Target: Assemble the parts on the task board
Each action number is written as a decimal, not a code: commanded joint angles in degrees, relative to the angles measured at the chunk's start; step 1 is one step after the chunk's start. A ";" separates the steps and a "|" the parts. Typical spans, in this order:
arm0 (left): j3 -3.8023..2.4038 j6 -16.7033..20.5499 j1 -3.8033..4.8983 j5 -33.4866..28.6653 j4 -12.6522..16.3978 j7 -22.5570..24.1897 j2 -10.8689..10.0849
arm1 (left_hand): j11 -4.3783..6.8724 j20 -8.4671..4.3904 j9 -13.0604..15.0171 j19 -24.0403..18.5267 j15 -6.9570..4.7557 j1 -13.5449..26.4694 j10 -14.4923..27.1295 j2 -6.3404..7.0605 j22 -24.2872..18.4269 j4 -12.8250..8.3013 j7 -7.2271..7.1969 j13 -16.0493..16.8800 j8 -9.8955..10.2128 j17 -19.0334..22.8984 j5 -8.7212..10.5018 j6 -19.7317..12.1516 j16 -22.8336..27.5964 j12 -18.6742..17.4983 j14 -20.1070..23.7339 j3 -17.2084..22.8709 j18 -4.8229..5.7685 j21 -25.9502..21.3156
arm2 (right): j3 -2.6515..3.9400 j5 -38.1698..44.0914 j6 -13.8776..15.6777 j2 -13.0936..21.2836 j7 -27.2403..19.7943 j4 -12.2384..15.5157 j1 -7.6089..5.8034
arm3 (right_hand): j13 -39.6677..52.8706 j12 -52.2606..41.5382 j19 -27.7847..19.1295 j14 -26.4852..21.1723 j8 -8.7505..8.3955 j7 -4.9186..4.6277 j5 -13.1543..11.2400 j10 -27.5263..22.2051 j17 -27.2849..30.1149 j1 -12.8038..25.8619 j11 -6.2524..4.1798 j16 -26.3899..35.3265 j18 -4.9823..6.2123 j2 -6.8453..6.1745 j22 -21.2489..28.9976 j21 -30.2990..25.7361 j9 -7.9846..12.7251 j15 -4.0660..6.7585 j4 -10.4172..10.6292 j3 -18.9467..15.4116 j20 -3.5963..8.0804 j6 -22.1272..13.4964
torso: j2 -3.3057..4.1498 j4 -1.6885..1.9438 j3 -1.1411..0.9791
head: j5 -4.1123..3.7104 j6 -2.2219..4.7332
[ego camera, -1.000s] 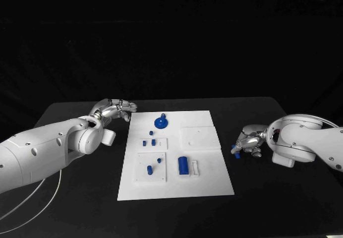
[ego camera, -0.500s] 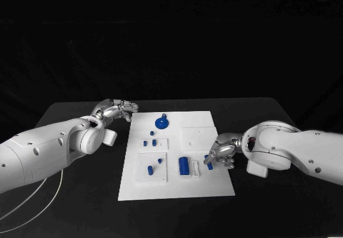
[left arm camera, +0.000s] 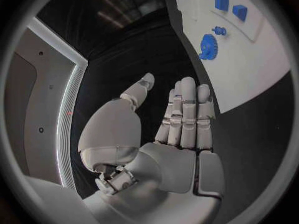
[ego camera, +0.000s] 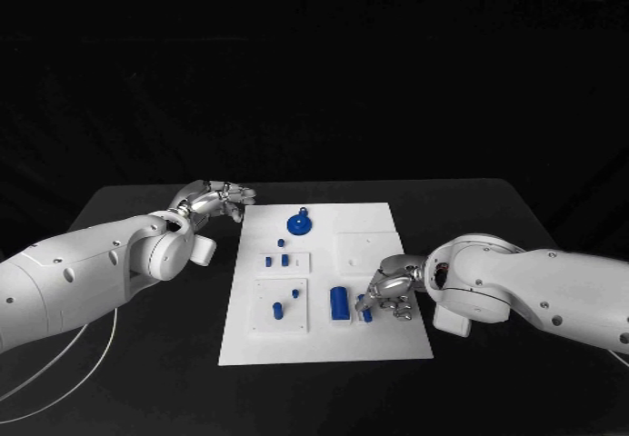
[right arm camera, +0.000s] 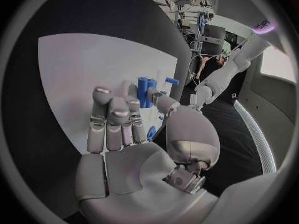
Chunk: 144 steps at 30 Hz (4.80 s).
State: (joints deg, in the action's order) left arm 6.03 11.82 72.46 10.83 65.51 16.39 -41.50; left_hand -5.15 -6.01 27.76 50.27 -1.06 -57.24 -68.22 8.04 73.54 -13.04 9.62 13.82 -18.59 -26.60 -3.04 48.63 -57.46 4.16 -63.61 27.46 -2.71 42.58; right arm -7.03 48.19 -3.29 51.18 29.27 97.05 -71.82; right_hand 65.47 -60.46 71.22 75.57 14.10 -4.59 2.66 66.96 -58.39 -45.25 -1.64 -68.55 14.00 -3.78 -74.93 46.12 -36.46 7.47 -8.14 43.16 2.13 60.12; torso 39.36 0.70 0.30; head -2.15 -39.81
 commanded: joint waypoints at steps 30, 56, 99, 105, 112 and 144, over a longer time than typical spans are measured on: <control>-0.02 -1.10 0.10 0.19 0.28 -0.16 -0.24 | -0.33 -0.50 0.11 -0.02 0.16 1.05 -0.06 -0.13 0.18 0.85 -0.12 0.12 -0.04 -0.21 0.10 -0.36 0.09 -0.11 -0.27 0.00 -1.05 -0.51 | -0.01 2.91 -0.30 0.02 2.59 -0.43 0.28 | 0.05 0.23 0.12 -0.01 -0.21 -0.13 0.14 0.46 -0.16 1.87 -0.03 -0.32 1.00 -0.38 -0.58 0.20 0.12 0.27 0.54 -1.22 0.24 0.33 | -0.06 -0.09 -0.03 | 0.62 -0.53; -0.02 -1.34 0.11 0.32 0.25 -0.37 -0.19 | -0.33 -0.50 0.13 -0.02 0.16 1.06 -0.03 -0.13 0.22 0.96 -0.14 0.12 -0.06 -0.25 0.10 -0.37 0.10 -0.12 -0.26 0.02 -1.06 -0.55 | -0.02 2.62 -0.22 -1.51 2.51 -0.89 0.34 | 0.06 0.29 0.07 -0.06 -0.25 -0.10 0.14 0.49 -0.24 3.17 -0.07 -0.40 1.00 -0.75 -0.58 0.25 0.16 0.31 1.16 -1.82 0.29 0.33 | -0.02 0.02 0.02 | 0.84 -0.64; -0.01 -1.38 0.18 0.56 0.27 -0.53 -0.38 | -0.32 -0.52 0.14 -0.02 0.15 0.84 0.00 -0.14 0.30 0.98 -0.14 0.13 -0.07 -0.33 0.09 -0.43 0.12 -0.13 -0.26 0.10 -1.10 -0.60 | -0.01 6.08 -0.40 -2.64 1.31 -3.33 2.19 | 0.28 0.44 -0.07 -0.09 -0.22 -0.06 0.15 0.59 -0.29 -2.79 -0.11 -0.29 1.00 2.90 -0.32 0.17 0.10 0.33 -7.35 -5.46 0.40 0.41 | -0.01 -0.06 -0.11 | 1.26 -1.07; -0.01 -1.37 0.18 0.57 0.27 -0.55 -0.40 | -0.33 -0.52 0.15 -0.01 0.15 0.82 0.00 -0.14 0.31 0.98 -0.14 0.14 -0.07 -0.34 0.09 -0.43 0.12 -0.12 -0.26 0.10 -1.10 -0.61 | -0.01 6.05 -0.56 -2.67 1.14 -3.56 2.31 | 0.27 0.45 -0.05 -0.08 -0.22 -0.08 0.14 0.63 -0.30 -2.66 -0.09 -0.31 1.00 3.02 -0.31 0.18 0.12 0.30 -7.19 -5.37 0.30 0.46 | -0.04 -0.07 -0.07 | 1.25 -1.06; -0.01 -1.37 0.18 0.57 0.23 -0.54 -0.34 | -0.33 -0.51 0.15 -0.01 0.16 0.83 0.01 -0.13 0.32 1.00 -0.14 0.14 -0.07 -0.35 0.09 -0.44 0.13 -0.13 -0.26 0.10 -1.09 -0.61 | 0.00 4.78 0.29 -2.08 -0.31 -3.64 2.32 | 0.28 0.52 -0.06 -0.11 -0.36 -0.17 0.23 0.62 -0.31 -0.07 0.02 -0.31 1.00 -0.33 -0.33 0.23 0.26 0.21 -6.38 -7.03 -0.01 0.39 | -0.07 -0.05 -0.04 | 1.14 -0.71; -0.02 -0.32 2.95 -1.78 -3.26 0.07 1.71 | -1.82 3.45 0.36 -9.64 4.41 3.27 0.86 -0.72 -1.72 -0.10 -0.27 0.06 -0.48 5.70 -0.52 -0.13 15.18 -0.28 9.12 -1.63 1.28 -9.23 | 4.39 -22.88 11.40 -8.68 -37.46 -32.43 -2.04 | -9.32 13.42 -17.43 -12.62 -4.12 -4.39 10.70 -12.61 9.16 0.35 4.56 18.98 -1.22 0.75 6.20 -15.14 1.02 -4.89 -8.39 -22.13 -5.88 -8.61 | -2.60 0.09 -0.23 | 0.75 7.23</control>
State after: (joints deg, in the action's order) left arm 6.06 11.27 75.20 10.31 62.36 15.78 -40.09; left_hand -7.14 -2.73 28.06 40.97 3.23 -53.82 -67.58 7.85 71.89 -12.93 9.62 13.94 -18.83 -21.09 -3.27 48.63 -42.80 4.16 -54.56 25.91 -2.63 33.62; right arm -2.72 31.93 6.26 43.08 0.22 66.09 -73.85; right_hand 56.36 -47.31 54.16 63.38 10.20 -8.70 13.16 54.64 -49.46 -44.84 2.84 -50.01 14.19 -3.07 -68.89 31.32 -35.36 2.63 -16.46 21.24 -3.49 51.34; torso 37.20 0.72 0.22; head -1.49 -33.29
